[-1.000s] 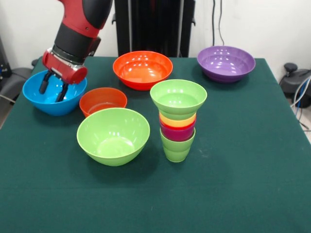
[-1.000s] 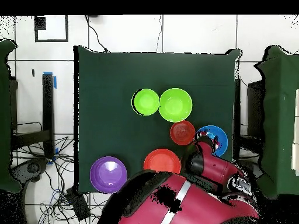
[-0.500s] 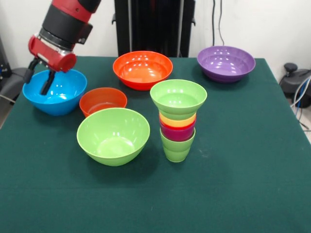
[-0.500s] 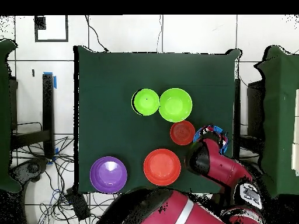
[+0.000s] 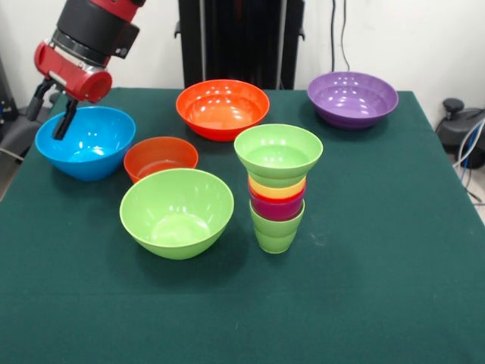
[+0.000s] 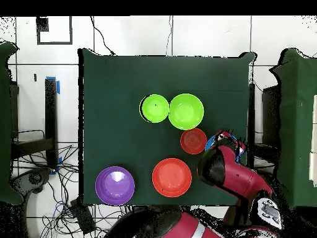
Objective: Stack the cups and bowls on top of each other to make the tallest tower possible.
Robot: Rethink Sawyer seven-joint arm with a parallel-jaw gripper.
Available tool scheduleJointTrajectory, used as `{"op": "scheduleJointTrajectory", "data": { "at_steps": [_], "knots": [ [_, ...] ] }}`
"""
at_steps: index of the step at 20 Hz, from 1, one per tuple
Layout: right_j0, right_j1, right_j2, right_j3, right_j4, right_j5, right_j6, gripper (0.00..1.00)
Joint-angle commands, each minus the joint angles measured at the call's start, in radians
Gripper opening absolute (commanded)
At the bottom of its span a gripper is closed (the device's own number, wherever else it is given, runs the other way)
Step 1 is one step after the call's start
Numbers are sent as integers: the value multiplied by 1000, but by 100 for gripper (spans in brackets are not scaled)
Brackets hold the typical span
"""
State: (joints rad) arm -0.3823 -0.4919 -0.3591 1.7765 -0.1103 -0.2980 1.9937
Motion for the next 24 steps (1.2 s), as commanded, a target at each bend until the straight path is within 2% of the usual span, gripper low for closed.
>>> {"op": "scheduleJointTrajectory", "data": {
  "at_steps": [1,13,24],
  "knots": [
    [56,51,107,-1,35,124,126,100],
    [123,95,84,-24,140,104,152,100],
    [127,131,85,-33,171,62,144,100]
  ]
}}
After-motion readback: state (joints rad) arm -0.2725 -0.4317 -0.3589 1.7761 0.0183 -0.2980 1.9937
